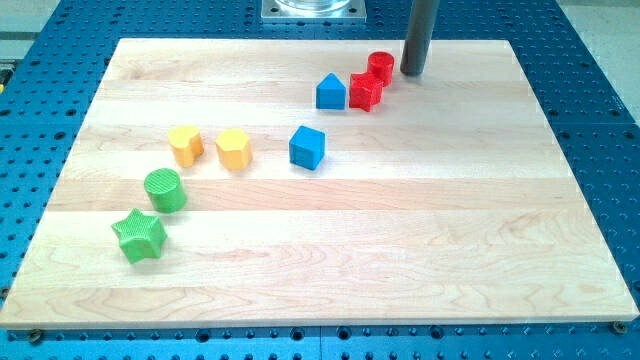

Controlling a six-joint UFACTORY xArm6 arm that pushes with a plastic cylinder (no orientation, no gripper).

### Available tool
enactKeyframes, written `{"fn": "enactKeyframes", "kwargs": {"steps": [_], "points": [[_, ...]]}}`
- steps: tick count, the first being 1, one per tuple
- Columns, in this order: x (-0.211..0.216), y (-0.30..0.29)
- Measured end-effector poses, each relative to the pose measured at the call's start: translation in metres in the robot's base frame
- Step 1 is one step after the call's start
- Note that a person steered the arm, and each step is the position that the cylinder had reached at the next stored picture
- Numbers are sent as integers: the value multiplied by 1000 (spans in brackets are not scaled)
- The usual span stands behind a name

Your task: Place the red star close to the cube

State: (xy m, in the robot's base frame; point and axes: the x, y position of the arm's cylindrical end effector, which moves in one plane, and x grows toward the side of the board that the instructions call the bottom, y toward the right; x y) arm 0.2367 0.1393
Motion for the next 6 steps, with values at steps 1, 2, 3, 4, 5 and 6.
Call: {"fn": "enactKeyframes", "kwargs": {"steps": [1, 2, 3, 4, 5, 6], "points": [[17, -54], [89, -75], [159, -66], [176, -55], [159, -43], [152, -65]]}}
